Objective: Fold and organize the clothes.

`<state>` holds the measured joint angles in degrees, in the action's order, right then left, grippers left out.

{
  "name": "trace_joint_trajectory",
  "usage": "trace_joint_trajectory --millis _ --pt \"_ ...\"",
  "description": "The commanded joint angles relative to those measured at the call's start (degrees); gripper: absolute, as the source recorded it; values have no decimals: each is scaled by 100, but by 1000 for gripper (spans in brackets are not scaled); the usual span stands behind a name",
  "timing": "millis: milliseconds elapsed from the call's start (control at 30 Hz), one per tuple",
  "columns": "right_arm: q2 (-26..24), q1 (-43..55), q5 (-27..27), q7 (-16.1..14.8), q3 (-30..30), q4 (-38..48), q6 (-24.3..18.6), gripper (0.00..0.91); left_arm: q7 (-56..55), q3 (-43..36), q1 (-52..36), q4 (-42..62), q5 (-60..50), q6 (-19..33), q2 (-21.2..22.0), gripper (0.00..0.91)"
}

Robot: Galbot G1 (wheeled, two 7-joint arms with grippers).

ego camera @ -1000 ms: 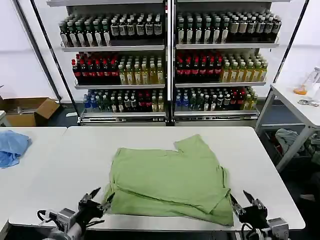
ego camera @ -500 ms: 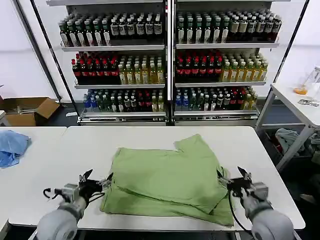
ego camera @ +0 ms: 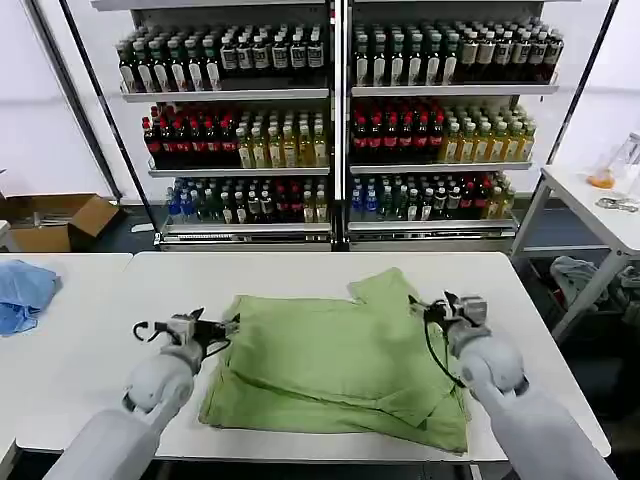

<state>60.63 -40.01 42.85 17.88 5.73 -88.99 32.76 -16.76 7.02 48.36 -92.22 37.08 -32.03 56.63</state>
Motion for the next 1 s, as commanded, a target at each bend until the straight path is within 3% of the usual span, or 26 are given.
trace_joint_trajectory --millis 33,533,567,600,633,667,700,767,1000 --pt "626 1574 136 -76 -670 1903 32 907 -42 -707 -1275 1288 -41 -98 399 907" --pt "1144 1805 96 -349 -694 3166 37 907 114 -835 -1368 1763 33 -102 613 907" --pt "1173 1804 105 -375 -690 3216 38 645 137 -826 -1365 1765 86 -103 637 836" --pt "1183 1797 111 -380 -690 3237 38 474 147 -826 -1363 1761 96 -102 639 736" --pt "1198 1783 124 -388 -693 3252 38 101 169 -833 -1360 1751 93 -100 648 524" --pt "1210 1770 163 -390 -701 3271 40 10 188 -840 -1353 1727 94 -99 648 443" --pt "1215 1758 192 -392 -703 3278 43 0 195 -851 -1349 1715 91 -99 646 242" --pt "1229 1733 247 -410 -719 3294 43 0 201 -857 -1344 1693 92 -98 634 151" --pt "1204 1678 289 -422 -740 3184 42 0 269 -829 -1272 1587 141 -95 525 71"
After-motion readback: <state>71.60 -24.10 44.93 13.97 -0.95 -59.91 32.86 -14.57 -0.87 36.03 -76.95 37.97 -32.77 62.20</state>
